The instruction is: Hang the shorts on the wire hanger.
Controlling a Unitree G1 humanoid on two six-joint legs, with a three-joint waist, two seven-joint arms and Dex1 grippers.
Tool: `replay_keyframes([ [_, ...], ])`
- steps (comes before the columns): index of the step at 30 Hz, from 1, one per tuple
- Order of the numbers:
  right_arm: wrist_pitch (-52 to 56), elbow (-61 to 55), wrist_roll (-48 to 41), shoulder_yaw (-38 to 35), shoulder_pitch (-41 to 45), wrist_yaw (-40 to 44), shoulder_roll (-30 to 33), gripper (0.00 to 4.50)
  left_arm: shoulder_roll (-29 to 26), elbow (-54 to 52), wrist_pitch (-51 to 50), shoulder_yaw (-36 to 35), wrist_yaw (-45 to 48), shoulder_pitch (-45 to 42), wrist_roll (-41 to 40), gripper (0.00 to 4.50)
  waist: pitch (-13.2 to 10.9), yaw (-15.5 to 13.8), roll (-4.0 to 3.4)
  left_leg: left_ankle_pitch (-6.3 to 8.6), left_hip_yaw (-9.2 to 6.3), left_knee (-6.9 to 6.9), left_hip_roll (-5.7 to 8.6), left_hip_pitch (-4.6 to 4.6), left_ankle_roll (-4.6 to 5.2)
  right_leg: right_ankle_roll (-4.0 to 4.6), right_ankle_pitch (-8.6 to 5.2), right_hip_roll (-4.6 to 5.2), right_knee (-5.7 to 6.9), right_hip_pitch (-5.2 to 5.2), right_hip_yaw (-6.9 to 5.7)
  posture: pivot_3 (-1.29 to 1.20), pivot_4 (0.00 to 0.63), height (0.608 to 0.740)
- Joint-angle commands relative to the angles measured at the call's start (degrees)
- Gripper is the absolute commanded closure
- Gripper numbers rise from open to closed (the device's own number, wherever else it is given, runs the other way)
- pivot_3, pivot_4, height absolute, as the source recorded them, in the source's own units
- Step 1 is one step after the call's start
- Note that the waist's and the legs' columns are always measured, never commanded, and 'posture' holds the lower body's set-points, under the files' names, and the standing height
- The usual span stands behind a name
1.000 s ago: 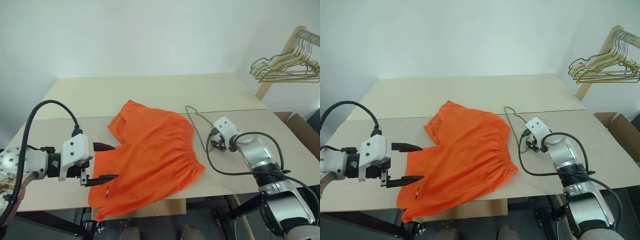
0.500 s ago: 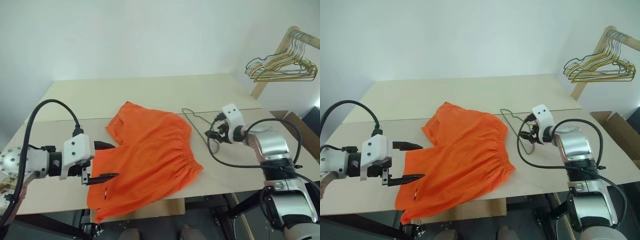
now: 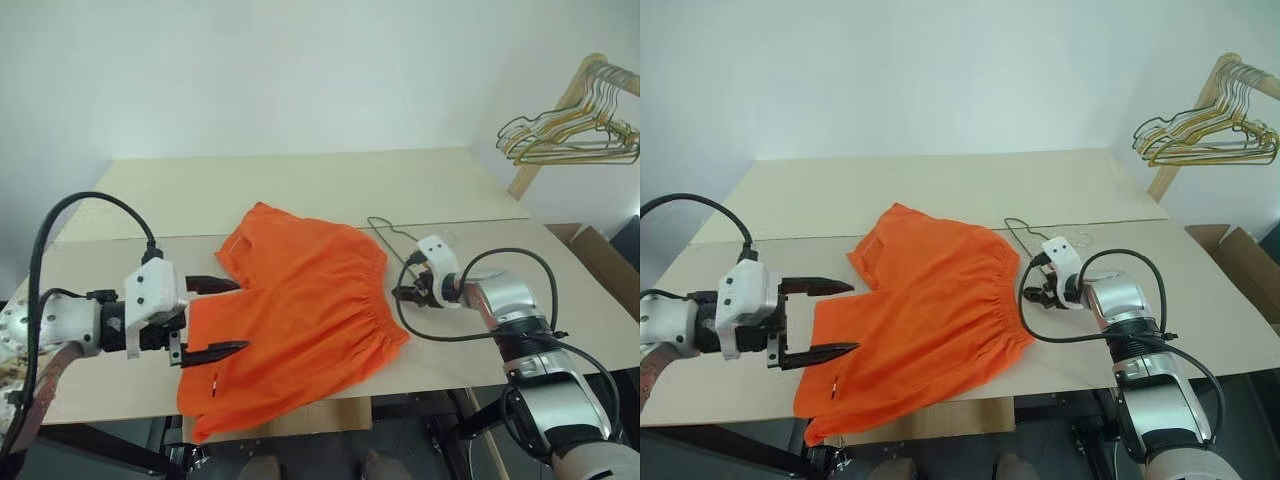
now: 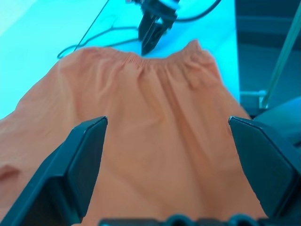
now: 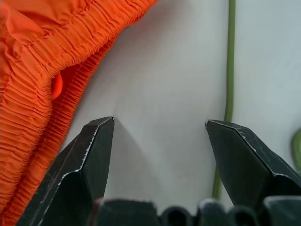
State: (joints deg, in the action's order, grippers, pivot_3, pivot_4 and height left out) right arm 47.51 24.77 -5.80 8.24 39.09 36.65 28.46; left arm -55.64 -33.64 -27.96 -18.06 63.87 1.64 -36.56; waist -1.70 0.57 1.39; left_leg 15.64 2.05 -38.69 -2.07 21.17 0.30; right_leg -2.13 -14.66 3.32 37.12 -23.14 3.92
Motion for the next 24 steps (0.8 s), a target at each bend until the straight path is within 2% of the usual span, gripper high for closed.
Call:
replay_keyframes([
  [1,-2.08,-3.13,-0.13,-2.11,0.60,-0.42,0.81,0.82,0.75,-2.20,0.11,-0.20,0.22,0.10,-2.72,0.02,0.00,0.05,0.00,0.00,0.00,0.00,0.00,0.00,0.00,0.00,0.00,0.00,0.00,0.00,0.00,0.10,0.000,0.740],
  [10,-2.57,2.75,0.49,-4.43,1.76,-3.26,0.65,0.82,3.39,-2.93,0.57,5.07,-1.44,-2.06,-2.89,0.02,0.00,-0.01,0.00,0.00,0.00,0.00,0.02,-0.01,0.00,0.00,0.00,0.00,-0.01,0.02,0.00,0.09,0.000,0.740],
  [20,-2.96,12.62,2.61,0.92,4.79,4.73,2.03,0.82,4.18,-3.21,0.47,7.84,-1.81,-4.35,-2.59,0.02,0.01,0.15,0.01,0.00,-0.01,0.00,0.02,-0.04,0.00,0.00,0.00,-0.01,-0.02,0.07,0.01,0.10,0.000,0.740],
  [24,-1.46,15.29,3.80,1.81,4.99,5.48,1.52,1.73,4.28,-3.83,0.66,8.37,-2.30,-3.40,-1.89,0.00,0.05,0.10,0.05,0.00,-0.01,0.00,0.02,-0.07,0.00,0.00,0.00,-0.01,-0.02,0.09,0.01,0.11,0.000,0.740],
])
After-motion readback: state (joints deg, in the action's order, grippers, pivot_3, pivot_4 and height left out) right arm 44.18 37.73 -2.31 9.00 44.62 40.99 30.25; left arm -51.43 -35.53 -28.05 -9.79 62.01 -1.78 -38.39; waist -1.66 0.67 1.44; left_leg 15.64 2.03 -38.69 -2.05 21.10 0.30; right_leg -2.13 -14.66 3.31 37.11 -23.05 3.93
